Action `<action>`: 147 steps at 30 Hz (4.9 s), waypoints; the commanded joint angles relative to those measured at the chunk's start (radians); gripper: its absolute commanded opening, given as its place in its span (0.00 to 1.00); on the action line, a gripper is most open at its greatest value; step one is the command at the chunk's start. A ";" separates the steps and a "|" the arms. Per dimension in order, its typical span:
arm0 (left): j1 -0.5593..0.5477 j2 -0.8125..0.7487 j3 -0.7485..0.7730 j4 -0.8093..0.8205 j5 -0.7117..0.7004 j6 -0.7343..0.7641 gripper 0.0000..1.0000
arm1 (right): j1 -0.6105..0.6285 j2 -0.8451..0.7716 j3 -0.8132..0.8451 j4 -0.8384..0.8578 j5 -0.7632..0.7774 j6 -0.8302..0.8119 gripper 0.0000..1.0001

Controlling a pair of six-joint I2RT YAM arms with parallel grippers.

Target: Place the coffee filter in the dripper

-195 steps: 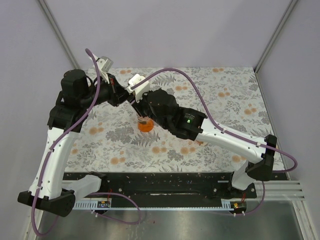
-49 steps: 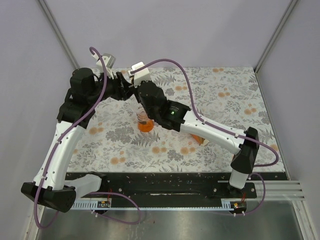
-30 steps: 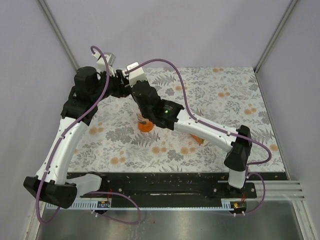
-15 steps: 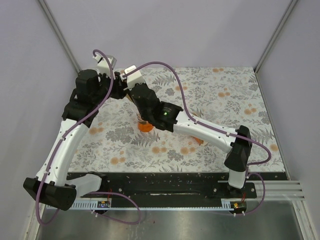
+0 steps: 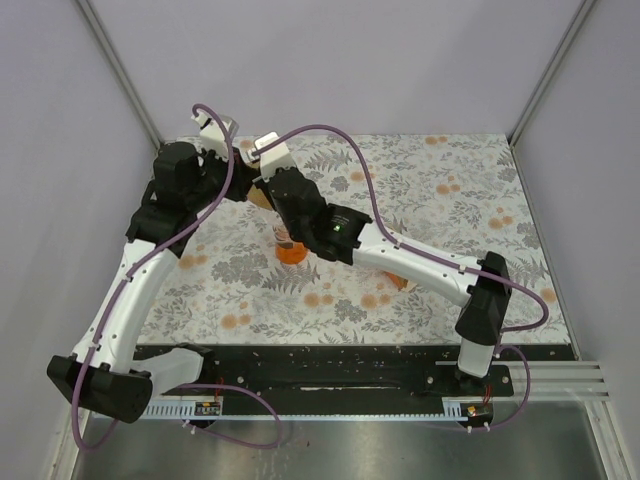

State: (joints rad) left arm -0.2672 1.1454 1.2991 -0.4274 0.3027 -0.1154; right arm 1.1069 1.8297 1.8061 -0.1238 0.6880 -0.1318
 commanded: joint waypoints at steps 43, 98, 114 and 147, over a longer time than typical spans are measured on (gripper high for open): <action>0.011 -0.053 0.016 -0.066 -0.108 0.224 0.00 | -0.120 -0.165 -0.117 -0.013 -0.051 -0.049 0.00; 0.121 -0.030 -0.034 -0.040 0.217 -0.230 0.82 | -0.197 0.413 0.898 -1.148 -0.561 0.212 0.00; 0.120 0.103 -0.008 -0.039 0.179 -0.191 0.54 | -0.197 0.450 0.908 -1.108 -0.578 0.201 0.00; 0.118 0.117 0.008 -0.073 0.164 -0.093 0.03 | -0.211 0.137 0.547 -0.648 -0.590 0.061 0.65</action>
State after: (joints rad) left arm -0.1509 1.2793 1.2678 -0.5289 0.4526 -0.2138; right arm 0.9031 2.1201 2.4664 -0.9787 0.1574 -0.0422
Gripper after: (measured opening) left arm 0.037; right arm 0.651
